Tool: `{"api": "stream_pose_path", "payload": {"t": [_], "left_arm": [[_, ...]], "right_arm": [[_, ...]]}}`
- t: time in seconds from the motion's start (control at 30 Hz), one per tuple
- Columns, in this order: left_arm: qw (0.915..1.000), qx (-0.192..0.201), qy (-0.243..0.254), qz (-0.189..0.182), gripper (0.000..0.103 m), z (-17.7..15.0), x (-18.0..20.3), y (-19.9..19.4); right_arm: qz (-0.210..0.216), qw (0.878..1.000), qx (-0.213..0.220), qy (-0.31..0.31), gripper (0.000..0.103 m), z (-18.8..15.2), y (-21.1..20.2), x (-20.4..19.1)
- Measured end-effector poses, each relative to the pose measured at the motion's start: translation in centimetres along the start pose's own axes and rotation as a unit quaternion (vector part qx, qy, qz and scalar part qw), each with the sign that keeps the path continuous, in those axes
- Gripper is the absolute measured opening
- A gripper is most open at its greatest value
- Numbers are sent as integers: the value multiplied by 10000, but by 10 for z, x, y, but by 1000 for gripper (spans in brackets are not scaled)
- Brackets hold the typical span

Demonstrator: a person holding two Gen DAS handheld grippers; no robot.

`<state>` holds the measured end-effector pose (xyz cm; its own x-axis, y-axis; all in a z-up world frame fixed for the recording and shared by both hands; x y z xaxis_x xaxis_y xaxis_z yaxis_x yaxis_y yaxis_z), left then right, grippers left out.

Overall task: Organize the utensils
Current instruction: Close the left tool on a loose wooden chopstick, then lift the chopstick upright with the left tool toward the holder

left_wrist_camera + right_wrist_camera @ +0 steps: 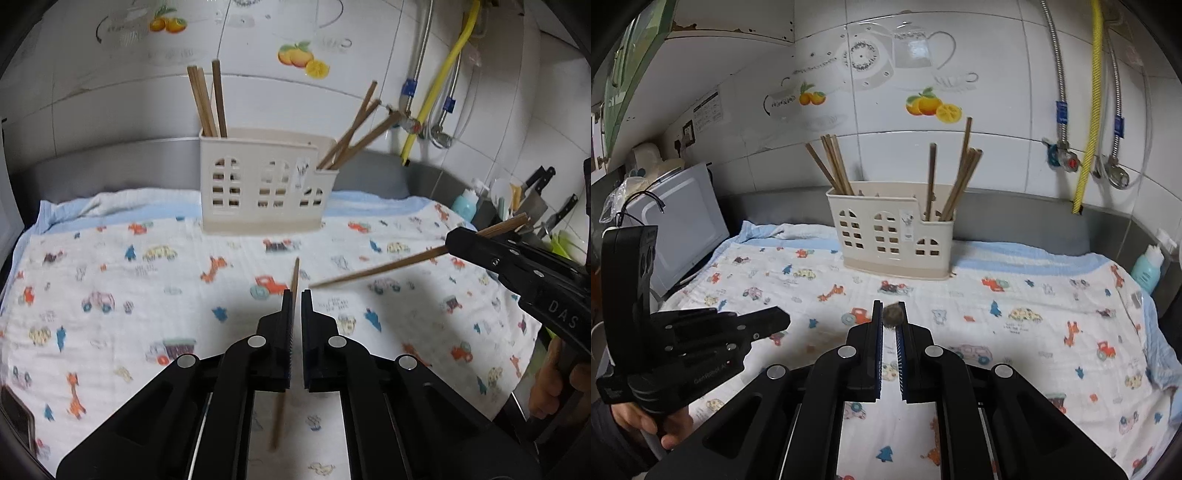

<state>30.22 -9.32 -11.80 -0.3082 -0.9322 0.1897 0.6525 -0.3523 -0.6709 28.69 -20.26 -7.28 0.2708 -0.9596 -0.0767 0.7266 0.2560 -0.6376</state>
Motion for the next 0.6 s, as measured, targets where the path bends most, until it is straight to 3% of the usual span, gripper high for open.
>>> {"api": "stream_pose_path", "payload": {"t": [0.13, 0.23, 0.47, 0.5, 0.53, 0.57, 0.6], "left_arm": [[10000, -84, 39, 20, 2, -2, -6, 2], [9994, -311, -3, -167, 3, -15, -7, 9], [9954, -934, 109, -152, 7, -62, -4, 39], [9946, -1022, 102, -164, 11, -68, -4, 43], [9941, -1068, 112, -133, 27, -72, -5, 46], [9939, -1091, 120, -52, 34, -76, -6, 49], [9938, -1108, 116, -56, 36, -79, -7, 50]], "right_arm": [[-67, 9999, 5, -86, 7, 6, -1, -2], [-87, 9999, -1, -116, 7, 5, 0, -3], [-71, 9999, -14, -121, 7, 3, 1, -3], [-78, 9999, -6, -128, 7, 3, 1, -3], [-79, 9999, -3, -129, 7, 3, 1, -3], [-75, 9999, -6, -131, 7, 2, 1, -3], [-81, 9999, -4, -129, 7, 2, 1, -3]]}}
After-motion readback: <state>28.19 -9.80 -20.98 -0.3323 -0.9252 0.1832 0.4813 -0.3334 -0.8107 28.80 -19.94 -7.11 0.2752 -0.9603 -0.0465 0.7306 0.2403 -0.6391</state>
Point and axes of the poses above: each gripper's, at about its wrist camera, not at the fingertips, and y roughly the way its jaws point, x to its right, z to its top, the point moved 9 cm from there along y, roughly the way its jaws point, and after that the axes turned 6 degrees about -x, right-handed, at the moved point
